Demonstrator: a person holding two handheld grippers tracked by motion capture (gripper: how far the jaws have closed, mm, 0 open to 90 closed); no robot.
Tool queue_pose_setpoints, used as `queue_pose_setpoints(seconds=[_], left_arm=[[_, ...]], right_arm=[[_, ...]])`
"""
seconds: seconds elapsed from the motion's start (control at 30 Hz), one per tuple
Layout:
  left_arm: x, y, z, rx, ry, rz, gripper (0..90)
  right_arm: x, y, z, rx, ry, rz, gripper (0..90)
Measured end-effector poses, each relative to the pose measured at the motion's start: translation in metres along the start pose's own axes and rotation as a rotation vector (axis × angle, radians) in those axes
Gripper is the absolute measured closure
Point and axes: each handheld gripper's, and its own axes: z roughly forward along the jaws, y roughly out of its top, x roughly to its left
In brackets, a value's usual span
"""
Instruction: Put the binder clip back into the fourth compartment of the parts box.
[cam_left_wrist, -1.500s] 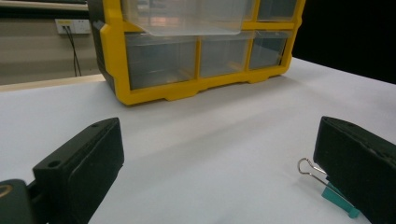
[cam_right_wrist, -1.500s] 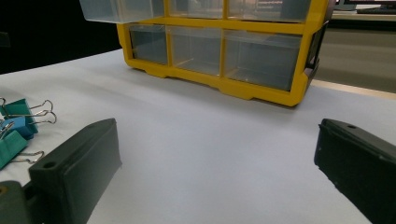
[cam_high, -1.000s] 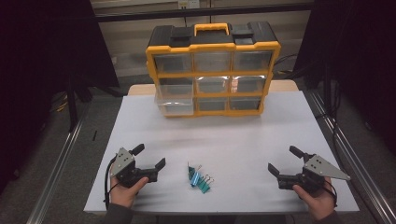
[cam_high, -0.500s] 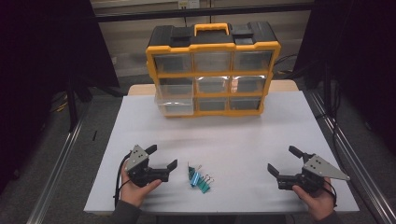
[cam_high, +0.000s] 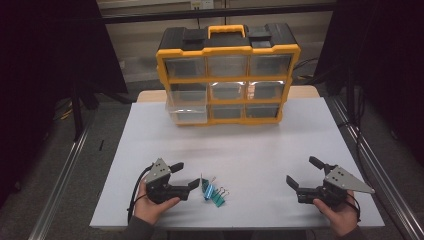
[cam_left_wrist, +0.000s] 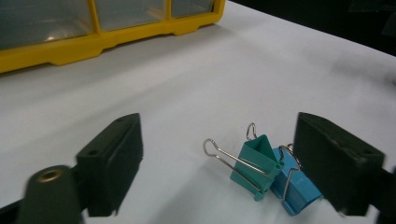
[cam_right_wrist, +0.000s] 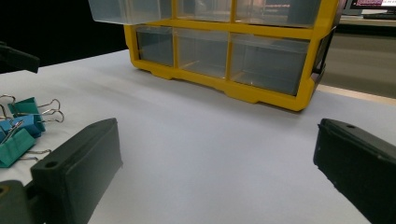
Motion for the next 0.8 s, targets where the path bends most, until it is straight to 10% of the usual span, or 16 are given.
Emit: queue_pose_setpoints(seconds=[0.27,0.8], left_arm=[[-0.003,0.001,0.011,0.077,-0.051,0.013,35.9],[-0.007,-0.002,0.020,0.139,-0.099,0.020,39.4]], right_arm=[[0.000,0.000,0.000,-0.002,0.000,-0.006,0.4],[0.001,0.000,0.000,0.000,0.003,-0.003,0.4]])
